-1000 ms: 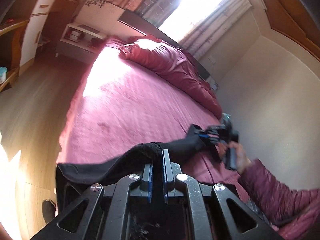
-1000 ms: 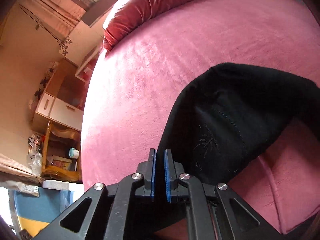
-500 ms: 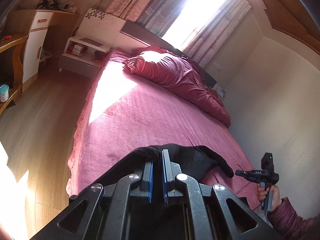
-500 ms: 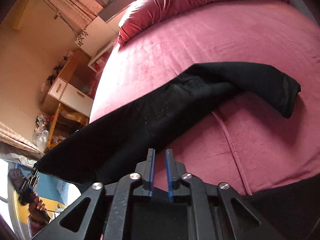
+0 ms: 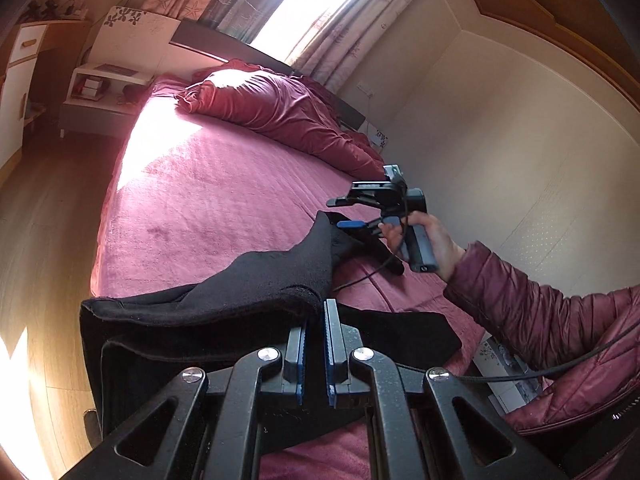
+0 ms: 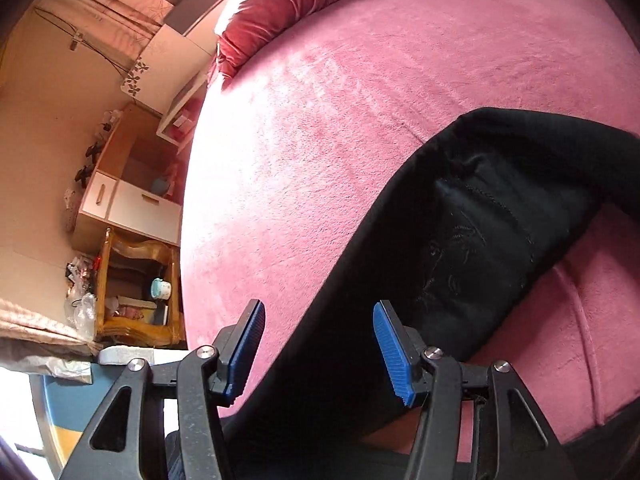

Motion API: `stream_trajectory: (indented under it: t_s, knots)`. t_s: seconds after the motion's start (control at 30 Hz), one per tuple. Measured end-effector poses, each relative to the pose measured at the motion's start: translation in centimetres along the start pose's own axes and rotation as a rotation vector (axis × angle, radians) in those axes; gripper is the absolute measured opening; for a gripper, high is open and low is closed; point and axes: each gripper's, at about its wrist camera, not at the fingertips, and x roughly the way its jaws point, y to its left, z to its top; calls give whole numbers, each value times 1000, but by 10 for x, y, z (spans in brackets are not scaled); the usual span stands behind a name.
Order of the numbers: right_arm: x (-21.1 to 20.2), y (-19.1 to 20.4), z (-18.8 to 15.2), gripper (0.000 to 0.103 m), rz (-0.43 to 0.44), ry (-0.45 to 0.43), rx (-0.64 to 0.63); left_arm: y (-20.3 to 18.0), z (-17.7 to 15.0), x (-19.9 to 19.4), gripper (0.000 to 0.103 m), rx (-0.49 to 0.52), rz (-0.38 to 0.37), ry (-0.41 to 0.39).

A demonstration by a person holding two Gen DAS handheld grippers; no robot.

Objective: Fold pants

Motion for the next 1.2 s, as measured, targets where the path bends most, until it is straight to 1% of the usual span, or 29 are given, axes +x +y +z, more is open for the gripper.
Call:
stream_trajectory:
  t_s: [0.03,0.07,0.1,0.17,0.2,0.23,0.33,0.37,0.47,0.53,0.57,0.63,0.67,0.73,0.77,0.83,0.93,1.03,1.1,1.17,1.2]
  knots:
    - [8,1,5,57,-42,13,2,0,-2,0,7,-8,-11,2]
    - [16,1,10,53,-76,26,3,0,-5,-2,7,-10,-18,4]
    - [21,1,13,49,-86,33,-1,-1,-6,-3,7,-3,-20,8]
    - [31,0,19,21,-121,50,-21,-1,-6,-4,7,6,-25,21]
    - [36,0,20,17,-146,69,-41,-1,-6,-4,7,10,-25,25]
    - [37,-1,19,9,-157,80,-57,0,-3,-3,7,11,-21,28]
    - [29,-6,16,7,-148,60,-100,11,10,-1,7,-11,16,15]
    - [21,-10,15,7,-133,41,-99,19,19,1,7,-33,44,8]
    - [-14,-19,14,7,-48,-45,-73,50,53,10,7,-89,167,-34]
    - [-43,-18,6,7,21,-100,-87,75,81,16,7,-141,222,-77]
    - [-57,-17,2,7,56,-127,-99,86,94,18,7,-153,264,-105]
    - [-86,-17,-17,7,133,-176,-126,104,115,24,7,-163,307,-132]
    - [-99,-17,-31,7,158,-192,-148,111,122,27,7,-172,331,-142]
    - [-119,-24,-61,7,196,-208,-180,120,127,32,7,-178,344,-147]
    - [-126,-30,-78,7,207,-206,-191,121,126,34,7,-173,357,-144]
    - [-134,-42,-115,7,226,-188,-201,122,118,34,7,-177,351,-141]
    - [-132,-60,-169,7,219,-136,-204,115,94,25,7,-175,338,-148]
    - [-116,-76,-213,7,188,-66,-200,107,63,11,7,-205,330,-145]
    - [-100,-83,-235,7,154,-23,-209,104,38,3,7,-220,351,-126]
    - [-83,-91,-255,7,133,25,-199,107,12,-3,7,-271,346,-103]
    - [-75,-95,-263,7,118,40,-199,110,-2,-5,7,-301,360,-85]
